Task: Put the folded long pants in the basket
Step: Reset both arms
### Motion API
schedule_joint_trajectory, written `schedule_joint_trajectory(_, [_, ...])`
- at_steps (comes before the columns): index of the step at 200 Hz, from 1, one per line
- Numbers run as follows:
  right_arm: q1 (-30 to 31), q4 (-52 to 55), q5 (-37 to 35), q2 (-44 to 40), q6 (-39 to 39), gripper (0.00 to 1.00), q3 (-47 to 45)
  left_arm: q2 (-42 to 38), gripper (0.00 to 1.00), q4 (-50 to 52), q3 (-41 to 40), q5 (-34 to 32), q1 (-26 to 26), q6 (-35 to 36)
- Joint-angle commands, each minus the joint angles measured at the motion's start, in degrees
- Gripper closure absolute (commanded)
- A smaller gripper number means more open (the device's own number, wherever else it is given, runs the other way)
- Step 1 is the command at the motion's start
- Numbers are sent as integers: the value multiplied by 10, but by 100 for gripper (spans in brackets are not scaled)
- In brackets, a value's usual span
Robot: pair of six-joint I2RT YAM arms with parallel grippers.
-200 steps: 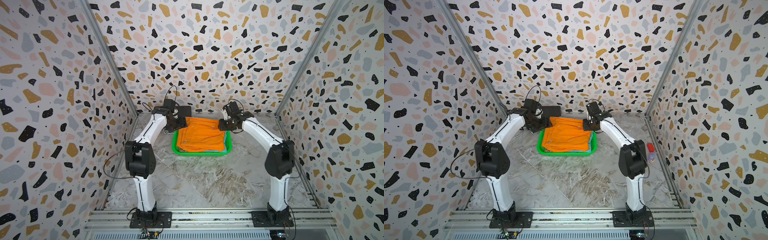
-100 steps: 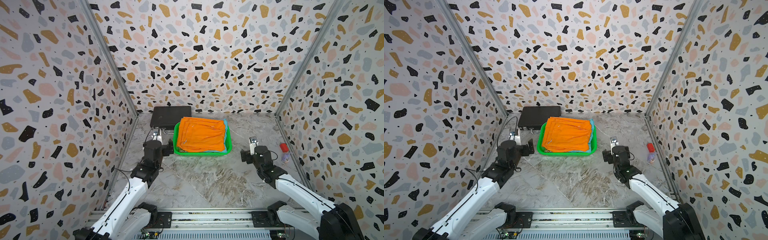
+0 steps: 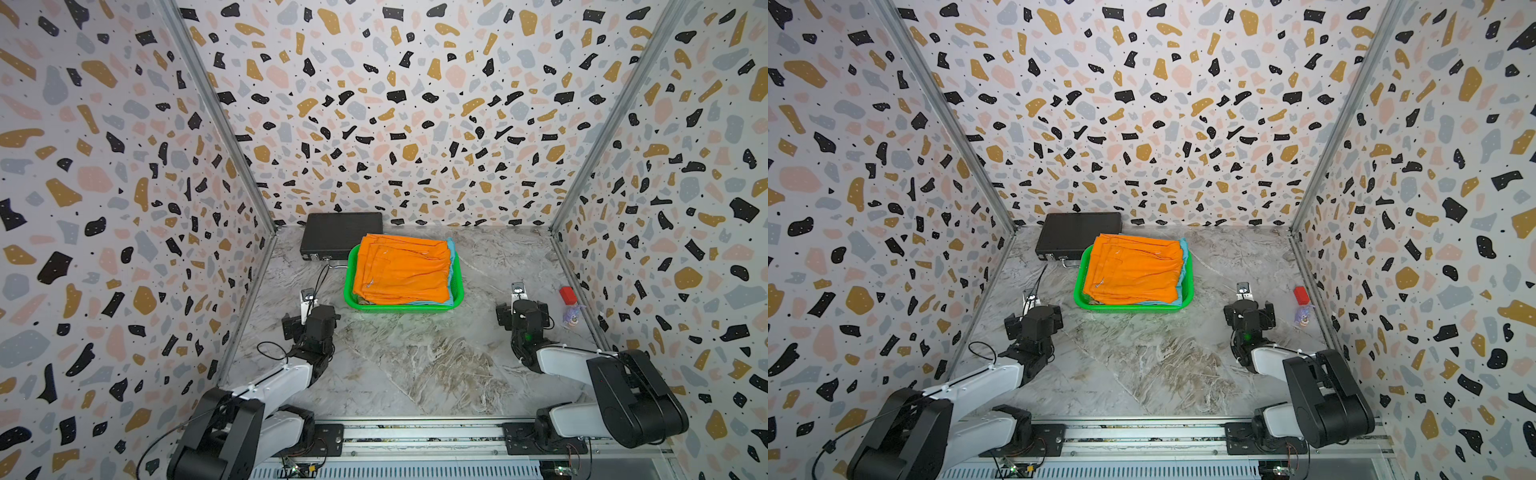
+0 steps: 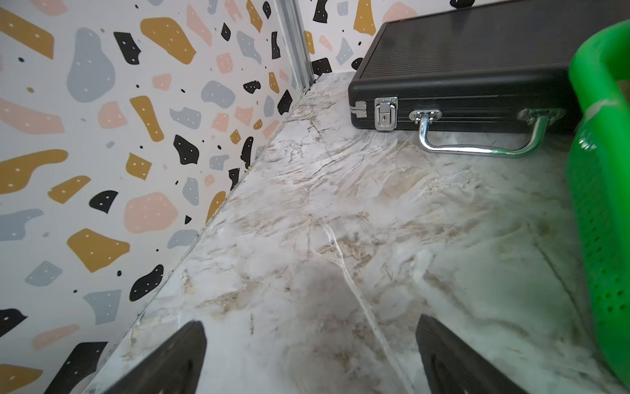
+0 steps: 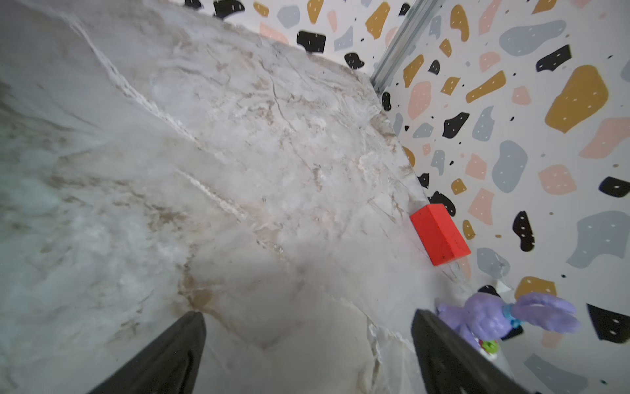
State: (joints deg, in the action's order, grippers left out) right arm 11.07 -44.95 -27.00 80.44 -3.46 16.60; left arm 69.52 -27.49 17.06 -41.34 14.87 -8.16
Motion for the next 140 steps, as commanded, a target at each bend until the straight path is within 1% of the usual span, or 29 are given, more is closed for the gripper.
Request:
schedule_joint_trajectory(1, [-78, -296, 98, 103, 37, 0, -55, 59, 0, -200, -10, 27, -36, 25])
schedule_joint_trajectory(3, [-81, -301, 100, 102, 38, 0, -57, 67, 0, -210, -10, 29, -38, 31])
schedule_joint_trajectory(6, [-82, -281, 102, 91, 42, 0, -57, 73, 0, -210, -5, 33, -38, 40])
schedule_joint_trajectory(14, [-84, -138, 110, 31, 59, 0, -32, 74, 0, -143, 23, 64, -36, 41])
schedule_joint_trajectory(17, [-87, -105, 116, 28, 62, 0, -20, 73, 0, -118, 32, 79, -36, 42])
schedule_joint_trajectory(21, [-93, -107, 125, 45, 60, 0, -9, 75, 0, -107, 39, 99, -36, 47])
schedule_joint_trajectory(26, [-95, -138, 134, 73, 53, 0, 2, 86, 0, -128, 38, 121, -37, 61])
schedule_joint_trajectory(30, [-94, -138, 142, 78, 47, 0, 11, 98, 0, -144, 38, 144, -38, 76])
schedule_joint_trajectory(33, [-95, -111, 154, 65, 48, 0, 20, 105, 0, -156, 37, 147, -39, 80])
schedule_joint_trajectory(36, [-96, -53, 160, 50, 50, 0, 29, 108, 0, -165, 34, 151, -43, 79])
schedule_joint_trajectory(39, [-96, -24, 162, 43, 51, 0, 35, 106, 0, -166, 28, 162, -50, 73])
schedule_joint_trajectory(43, [-97, -49, 165, 53, 51, 0, 30, 100, 0, -162, 17, 167, -56, 55])
schedule_joint_trajectory(48, [-97, -111, 165, 73, 46, 0, 17, 108, 0, -205, 1, 171, -65, 50])
schedule_joint_trajectory(51, [-97, -125, 164, 73, 45, 0, 12, 117, 0, -233, -5, 176, -68, 52])
schedule_joint_trajectory(55, [-97, -109, 166, 60, 47, 0, 10, 127, 0, -246, -3, 182, -69, 58])
schedule_joint_trajectory(61, [-97, -72, 166, 42, 51, 0, 13, 130, 0, -235, 3, 178, -65, 65])
schedule_joint_trajectory(72, [-97, -90, 166, 57, 49, 0, 13, 110, 0, -187, 10, 183, -64, 57])
schedule_joint_trajectory(78, [-97, -102, 168, 69, 46, 0, 20, 110, 0, -187, 10, 183, -64, 57])
schedule_joint_trajectory(89, [-96, -42, 195, 51, 38, 0, 34, 115, 0, -205, 7, 181, -64, 60])
schedule_joint_trajectory(102, [-96, -60, 229, 69, 23, 0, 40, 110, 0, -196, 8, 183, -64, 60])
schedule_joint_trajectory(113, [-96, -28, 233, 57, 23, 0, 45, 110, 0, -197, 8, 183, -65, 59])
schedule_joint_trajectory(124, [-96, -56, 237, 69, 20, 0, 42, 112, 0, -197, 8, 183, -64, 59])
schedule_joint_trajectory(133, [-96, -30, 236, 60, 22, 0, 47, 110, 0, -197, 8, 183, -64, 60])
schedule_joint_trajectory(140, [-96, -37, 236, 61, 22, 0, 45, 110, 0, -197, 8, 183, -65, 60])
